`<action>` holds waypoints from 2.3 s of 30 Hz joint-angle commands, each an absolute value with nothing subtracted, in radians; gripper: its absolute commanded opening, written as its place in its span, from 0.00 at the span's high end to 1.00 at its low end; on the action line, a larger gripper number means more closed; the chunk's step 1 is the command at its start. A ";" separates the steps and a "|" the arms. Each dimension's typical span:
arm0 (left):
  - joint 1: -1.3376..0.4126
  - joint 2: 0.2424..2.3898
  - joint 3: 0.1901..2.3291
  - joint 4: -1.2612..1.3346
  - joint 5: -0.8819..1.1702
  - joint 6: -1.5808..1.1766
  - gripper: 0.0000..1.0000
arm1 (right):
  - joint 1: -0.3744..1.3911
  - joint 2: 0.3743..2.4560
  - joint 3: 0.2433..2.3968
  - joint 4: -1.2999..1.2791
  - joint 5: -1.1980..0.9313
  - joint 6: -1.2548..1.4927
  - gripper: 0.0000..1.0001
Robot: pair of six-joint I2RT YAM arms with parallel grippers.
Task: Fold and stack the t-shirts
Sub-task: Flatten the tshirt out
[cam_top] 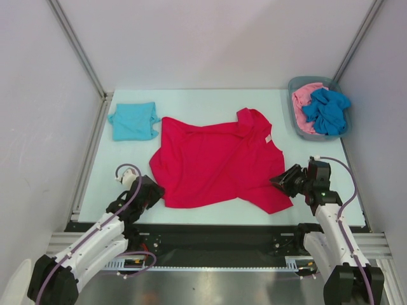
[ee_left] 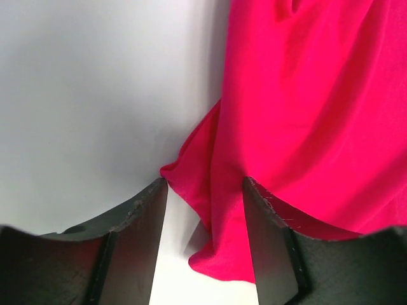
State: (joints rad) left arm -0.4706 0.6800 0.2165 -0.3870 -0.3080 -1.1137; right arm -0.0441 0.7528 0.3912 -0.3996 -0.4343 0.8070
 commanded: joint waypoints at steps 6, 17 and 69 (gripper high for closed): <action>-0.463 0.672 0.199 -0.488 -0.256 -1.086 0.58 | -0.055 0.738 0.410 -0.408 -0.457 0.792 0.67; -0.463 0.614 0.213 -0.563 -0.261 -1.094 0.69 | -0.057 0.749 0.391 -0.374 -0.472 0.799 0.67; -0.400 0.698 0.435 -0.673 -0.304 -0.980 1.00 | -0.083 0.738 0.377 -0.322 -0.545 0.831 0.69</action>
State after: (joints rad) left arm -0.4072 0.7280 0.3599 -0.5625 -0.2714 -1.0023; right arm -0.0792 0.7303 0.3607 -0.3660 -0.5388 0.8227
